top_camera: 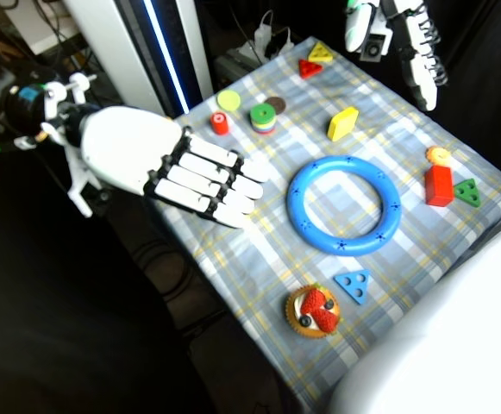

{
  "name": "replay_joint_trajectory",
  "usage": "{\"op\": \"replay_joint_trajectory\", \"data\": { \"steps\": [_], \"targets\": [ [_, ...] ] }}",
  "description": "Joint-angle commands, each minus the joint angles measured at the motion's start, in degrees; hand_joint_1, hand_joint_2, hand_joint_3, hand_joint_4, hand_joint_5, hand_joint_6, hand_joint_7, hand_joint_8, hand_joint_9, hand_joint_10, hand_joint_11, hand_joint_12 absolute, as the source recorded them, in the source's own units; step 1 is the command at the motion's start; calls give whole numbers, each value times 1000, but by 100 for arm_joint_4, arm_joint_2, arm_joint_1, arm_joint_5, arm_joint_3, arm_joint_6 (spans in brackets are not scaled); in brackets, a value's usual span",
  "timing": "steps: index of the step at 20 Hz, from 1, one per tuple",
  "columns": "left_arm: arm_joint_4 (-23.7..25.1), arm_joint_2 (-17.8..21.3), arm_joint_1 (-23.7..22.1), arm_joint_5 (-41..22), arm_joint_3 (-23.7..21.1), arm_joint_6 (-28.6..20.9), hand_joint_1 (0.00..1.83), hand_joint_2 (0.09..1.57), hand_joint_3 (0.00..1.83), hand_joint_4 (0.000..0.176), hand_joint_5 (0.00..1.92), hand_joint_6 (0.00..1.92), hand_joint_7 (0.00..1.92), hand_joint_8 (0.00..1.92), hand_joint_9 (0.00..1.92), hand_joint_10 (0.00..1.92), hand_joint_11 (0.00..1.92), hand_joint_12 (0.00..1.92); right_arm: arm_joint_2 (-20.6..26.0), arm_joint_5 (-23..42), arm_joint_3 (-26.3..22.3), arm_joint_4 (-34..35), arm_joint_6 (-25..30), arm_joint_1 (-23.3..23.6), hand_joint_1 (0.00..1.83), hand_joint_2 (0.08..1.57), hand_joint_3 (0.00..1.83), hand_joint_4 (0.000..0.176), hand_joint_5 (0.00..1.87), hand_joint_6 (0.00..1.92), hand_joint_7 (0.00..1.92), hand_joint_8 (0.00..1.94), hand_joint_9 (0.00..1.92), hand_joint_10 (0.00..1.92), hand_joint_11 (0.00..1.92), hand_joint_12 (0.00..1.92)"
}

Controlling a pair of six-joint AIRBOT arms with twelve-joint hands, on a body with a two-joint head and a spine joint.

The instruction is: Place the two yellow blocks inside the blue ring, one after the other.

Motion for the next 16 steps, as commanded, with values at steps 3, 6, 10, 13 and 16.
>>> {"op": "replay_joint_trajectory", "data": {
  "steps": [3,6,10,13,16],
  "targets": [
    [-11,10,-74,-631,-34,44,519,1216,0,22,76,1,82,0,18,108,0,67,12,701,-22,-24,-20,61,413,1306,0,0,0,0,0,0,11,19,0,304],
    [-15,7,-67,-615,-36,44,514,1208,1,39,70,0,83,0,44,78,0,121,12,719,-36,-23,-20,41,430,1302,0,0,0,0,0,0,17,14,0,302],
    [-7,13,-24,-464,-49,83,660,1157,0,47,55,2,59,0,28,60,0,192,12,778,-52,-20,-20,2,410,1298,0,0,0,0,0,0,14,7,0,442],
    [-75,44,11,-289,-80,301,756,1068,0,56,57,2,44,1,6,16,0,487,15,808,-64,-15,-18,-17,377,1300,1,0,0,0,0,0,16,4,0,460],
    [-445,64,97,20,-61,689,939,988,0,55,102,12,76,11,22,9,0,6,35,866,-84,-12,3,-36,377,1291,0,0,0,0,0,0,0,0,0,105]
  ]
}}
